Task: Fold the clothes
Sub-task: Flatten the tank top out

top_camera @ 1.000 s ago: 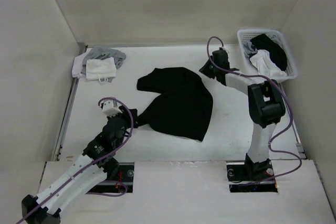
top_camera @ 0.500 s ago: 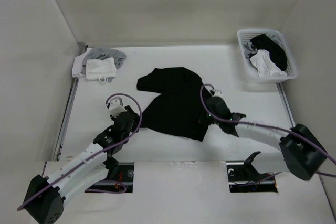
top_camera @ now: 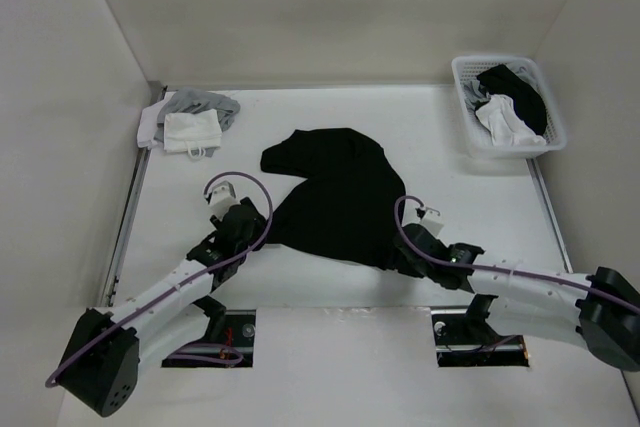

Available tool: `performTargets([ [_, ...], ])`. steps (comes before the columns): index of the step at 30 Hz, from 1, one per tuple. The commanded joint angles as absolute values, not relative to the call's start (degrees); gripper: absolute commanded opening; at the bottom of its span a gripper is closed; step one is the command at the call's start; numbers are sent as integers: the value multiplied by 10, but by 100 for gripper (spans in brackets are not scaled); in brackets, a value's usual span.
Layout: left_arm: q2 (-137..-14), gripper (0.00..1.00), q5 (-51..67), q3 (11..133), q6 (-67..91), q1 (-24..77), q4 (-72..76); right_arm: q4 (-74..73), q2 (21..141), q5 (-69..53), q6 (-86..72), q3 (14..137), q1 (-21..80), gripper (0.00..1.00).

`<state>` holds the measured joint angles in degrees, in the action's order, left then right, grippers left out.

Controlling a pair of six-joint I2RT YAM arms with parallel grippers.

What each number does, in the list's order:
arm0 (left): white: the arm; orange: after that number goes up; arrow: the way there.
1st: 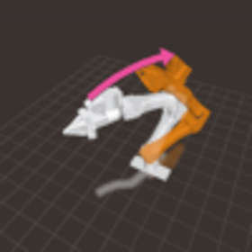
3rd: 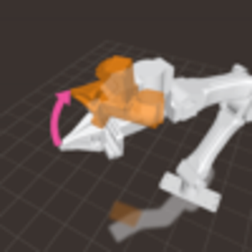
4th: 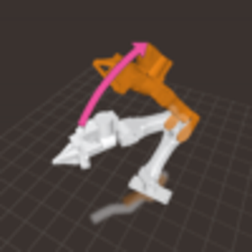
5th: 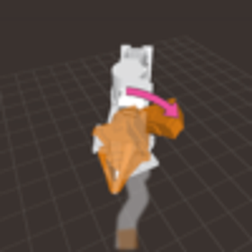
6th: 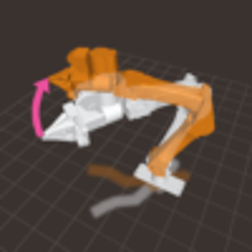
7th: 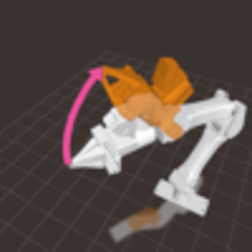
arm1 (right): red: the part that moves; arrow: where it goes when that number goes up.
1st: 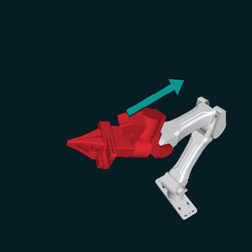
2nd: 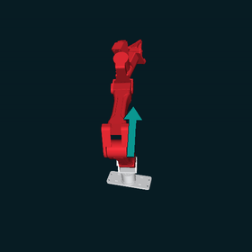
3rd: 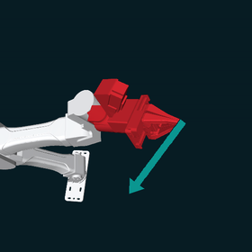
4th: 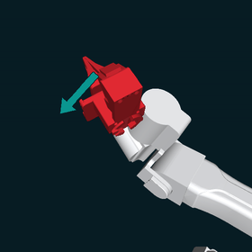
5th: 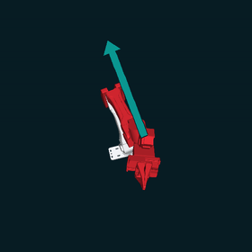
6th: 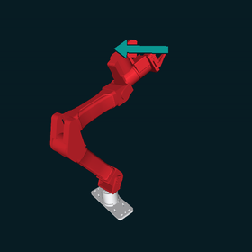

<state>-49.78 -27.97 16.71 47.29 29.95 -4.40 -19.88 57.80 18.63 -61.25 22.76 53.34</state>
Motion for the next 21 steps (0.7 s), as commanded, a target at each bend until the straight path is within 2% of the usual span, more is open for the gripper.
performTargets([
  [1, -518, 51, -236, 179, 459, 293, 14, -206, 611, 211, -630, 250, 539, 54],
  [4, -524, 50, -215, 175, 458, 288, 32, -172, 634, 192, -626, 256, 538, 41],
  [7, -526, 50, -204, 176, 453, 284, 34, -150, 641, 177, -619, 254, 532, 21],
  [9, -519, 50, -201, 176, 448, 283, 35, -162, 620, 184, -620, 247, 519, 9],
  [11, -512, 50, -199, 178, 440, 283, 31, -184, 563, 206, -634, 235, 501, 3],
  [17, -523, 50, -156, 188, 424, 286, 24, -260, 347, 284, -662, 224, 407, 0],
  [21, -539, 51, -118, 185, 417, 294, 18, -258, 293, 284, -627, 219, 311, 0],
])
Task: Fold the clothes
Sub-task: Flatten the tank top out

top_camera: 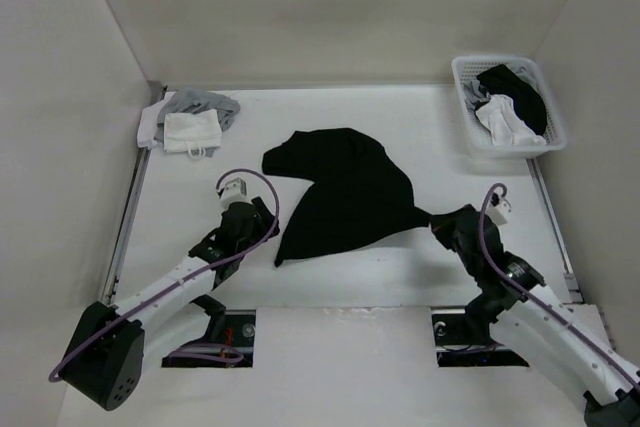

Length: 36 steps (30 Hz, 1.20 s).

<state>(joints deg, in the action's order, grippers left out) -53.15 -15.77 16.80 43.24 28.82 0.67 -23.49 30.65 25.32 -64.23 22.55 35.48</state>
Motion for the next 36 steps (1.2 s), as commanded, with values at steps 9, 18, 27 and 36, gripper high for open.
performTargets([
  [9, -580, 50, -97, 180, 433, 368, 22, -152, 338, 193, -555, 199, 196, 0],
  [18, -693, 47, -67, 182, 466, 457, 174, -91, 388, 179, -555, 178, 227, 0],
  [27, -610, 0, -121, 268, 412, 406, 44, -47, 447, 172, -546, 188, 260, 1],
  [36, -561, 5, -220, 347, 364, 409, -178, -28, 467, 170, -548, 164, 278, 1],
])
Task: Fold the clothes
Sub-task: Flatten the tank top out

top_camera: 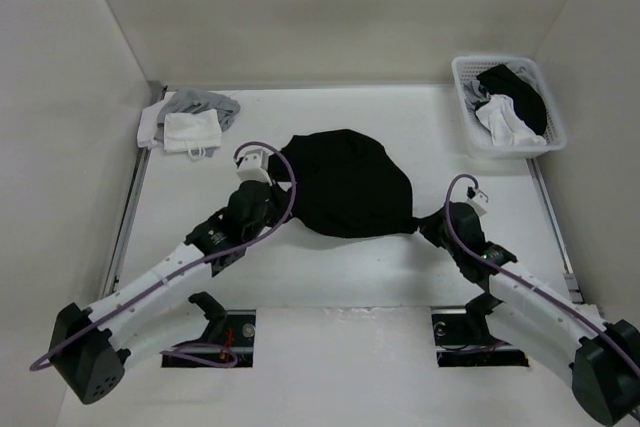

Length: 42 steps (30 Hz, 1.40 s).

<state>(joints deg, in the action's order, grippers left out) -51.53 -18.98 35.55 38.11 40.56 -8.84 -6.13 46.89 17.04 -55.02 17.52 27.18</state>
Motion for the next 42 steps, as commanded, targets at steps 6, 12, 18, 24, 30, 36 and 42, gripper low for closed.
performTargets([
  [6, -643, 5, -205, 375, 372, 406, -139, -28, 460, 163, -542, 170, 281, 1],
  [12, -575, 6, -200, 353, 412, 414, -212, -40, 441, 163, -536, 169, 282, 1],
  [18, -629, 9, -171, 329, 400, 351, -151, -7, 504, 160, -512, 190, 278, 1],
  [24, -742, 24, -137, 354, 385, 275, -12, 33, 564, 150, -502, 212, 267, 1],
  [30, -638, 44, -173, 321, 388, 274, 30, 24, 536, 148, -494, 200, 261, 1],
  [36, -485, 33, -203, 220, 431, 266, -92, 29, 525, 142, -494, 190, 264, 1],
  [42, -423, 36, -156, 184, 517, 262, -170, 28, 518, 142, -493, 189, 267, 1],
])
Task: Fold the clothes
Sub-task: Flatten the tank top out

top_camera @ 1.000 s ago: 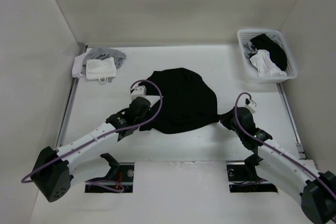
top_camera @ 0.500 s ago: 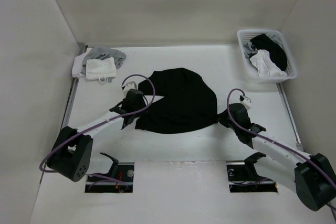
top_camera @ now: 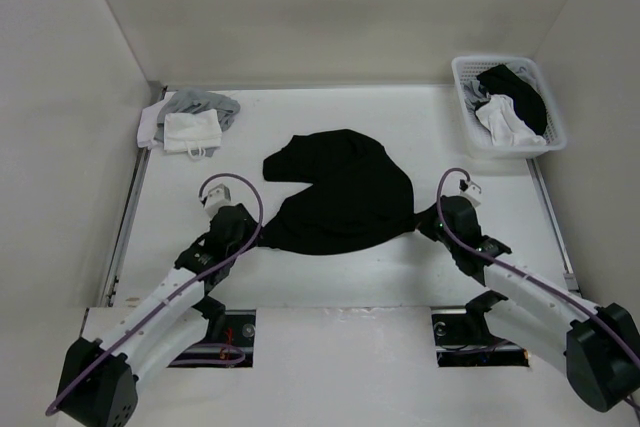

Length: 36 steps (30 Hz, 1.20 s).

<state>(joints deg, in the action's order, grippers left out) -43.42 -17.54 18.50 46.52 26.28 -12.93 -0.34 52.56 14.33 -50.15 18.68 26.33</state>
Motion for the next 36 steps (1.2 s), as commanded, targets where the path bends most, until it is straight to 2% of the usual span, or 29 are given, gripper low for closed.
performTargets([
  [1, -432, 36, -156, 185, 522, 258, -179, 28, 516, 142, -493, 189, 268, 1],
  [15, -577, 34, -161, 183, 532, 286, -127, 40, 513, 140, -500, 178, 282, 1],
  [17, -584, 30, -163, 183, 530, 287, -117, 44, 514, 140, -502, 178, 288, 1],
  [20, -585, 16, -163, 185, 529, 290, -119, 45, 517, 142, -504, 179, 291, 1],
  [22, -576, 8, -163, 185, 527, 290, -124, 47, 517, 143, -504, 179, 291, 1],
  [26, -528, 1, -163, 199, 526, 291, -129, 48, 516, 143, -502, 184, 291, 1],
  [30, -447, 0, -183, 271, 491, 304, -144, 12, 465, 146, -490, 204, 311, 0],
  [36, -382, 0, -292, 427, 404, 376, -178, -180, 317, 230, -462, 321, 379, 0],
])
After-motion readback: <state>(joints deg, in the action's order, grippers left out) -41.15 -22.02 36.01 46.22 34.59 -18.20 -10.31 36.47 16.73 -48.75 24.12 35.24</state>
